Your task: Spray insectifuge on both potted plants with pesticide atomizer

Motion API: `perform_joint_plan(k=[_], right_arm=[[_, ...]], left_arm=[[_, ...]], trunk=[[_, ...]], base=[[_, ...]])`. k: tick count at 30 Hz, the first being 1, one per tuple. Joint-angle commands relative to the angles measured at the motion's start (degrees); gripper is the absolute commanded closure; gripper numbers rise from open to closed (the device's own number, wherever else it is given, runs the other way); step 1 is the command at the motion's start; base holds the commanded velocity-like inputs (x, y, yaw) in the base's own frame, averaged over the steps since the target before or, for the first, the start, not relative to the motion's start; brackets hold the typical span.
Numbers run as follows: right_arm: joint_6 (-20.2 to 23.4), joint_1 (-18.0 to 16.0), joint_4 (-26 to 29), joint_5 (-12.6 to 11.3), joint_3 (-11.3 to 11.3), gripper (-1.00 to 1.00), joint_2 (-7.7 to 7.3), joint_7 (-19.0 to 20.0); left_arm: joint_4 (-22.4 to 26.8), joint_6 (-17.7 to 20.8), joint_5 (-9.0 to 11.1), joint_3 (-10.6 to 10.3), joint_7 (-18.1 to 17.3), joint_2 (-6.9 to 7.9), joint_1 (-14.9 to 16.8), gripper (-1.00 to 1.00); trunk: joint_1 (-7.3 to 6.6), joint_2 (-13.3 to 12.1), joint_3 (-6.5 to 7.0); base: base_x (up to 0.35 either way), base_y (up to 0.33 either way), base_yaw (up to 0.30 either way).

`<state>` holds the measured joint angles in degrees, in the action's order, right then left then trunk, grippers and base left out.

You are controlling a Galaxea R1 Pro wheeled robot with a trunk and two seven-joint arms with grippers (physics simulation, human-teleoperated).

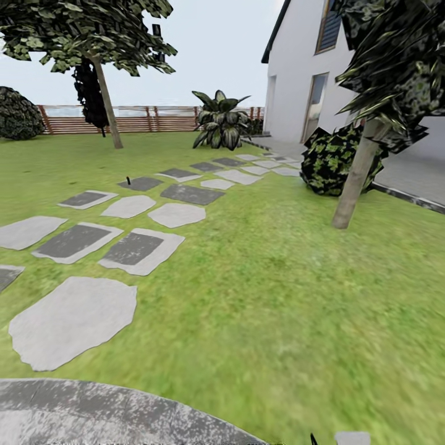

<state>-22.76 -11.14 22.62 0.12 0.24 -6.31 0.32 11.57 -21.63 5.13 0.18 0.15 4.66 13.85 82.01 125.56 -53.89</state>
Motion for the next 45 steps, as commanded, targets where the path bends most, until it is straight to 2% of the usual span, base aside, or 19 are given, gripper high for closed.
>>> perform_joint_plan(k=[1,12,25,39,45], right_arm=[[-0.17,-0.02,-0.03,0.01,0.01,-1.0,-0.01,0.03],[-0.16,-0.02,-0.03,0.02,0.0,-1.0,-0.01,0.03],[-0.15,-0.02,-0.03,0.0,0.02,-1.0,-0.01,0.03],[-0.14,-0.02,-0.03,0.03,0.02,-1.0,-0.01,0.03],[-0.15,-0.02,-0.03,0.05,0.02,-1.0,-0.01,0.03]], left_arm=[[-0.05,-0.17,0.5,-0.08,-0.07,0.0,0.04,-1.0],[-0.05,-0.17,0.56,-0.01,-0.07,0.0,0.07,-1.0],[-0.05,-0.17,0.56,-0.01,-0.07,0.0,0.11,-1.0],[-0.04,-0.09,0.58,0.07,-0.07,0.08,0.11,-1.0],[-0.03,-0.11,0.58,0.08,-0.07,0.09,-0.03,-1.0]], trunk=[[0.21,0.43,-0.32],[2.63,4.85,-3.18],[5.49,10.06,-5.65],[5.49,10.06,-6.73],[5.49,10.06,-6.95]], base=[[0.0,0.0,0.122],[0.0,0.0,0.081],[0.0,0.0,0.006],[0.004,0.0,0.0],[0.265,0.0,0.0]])
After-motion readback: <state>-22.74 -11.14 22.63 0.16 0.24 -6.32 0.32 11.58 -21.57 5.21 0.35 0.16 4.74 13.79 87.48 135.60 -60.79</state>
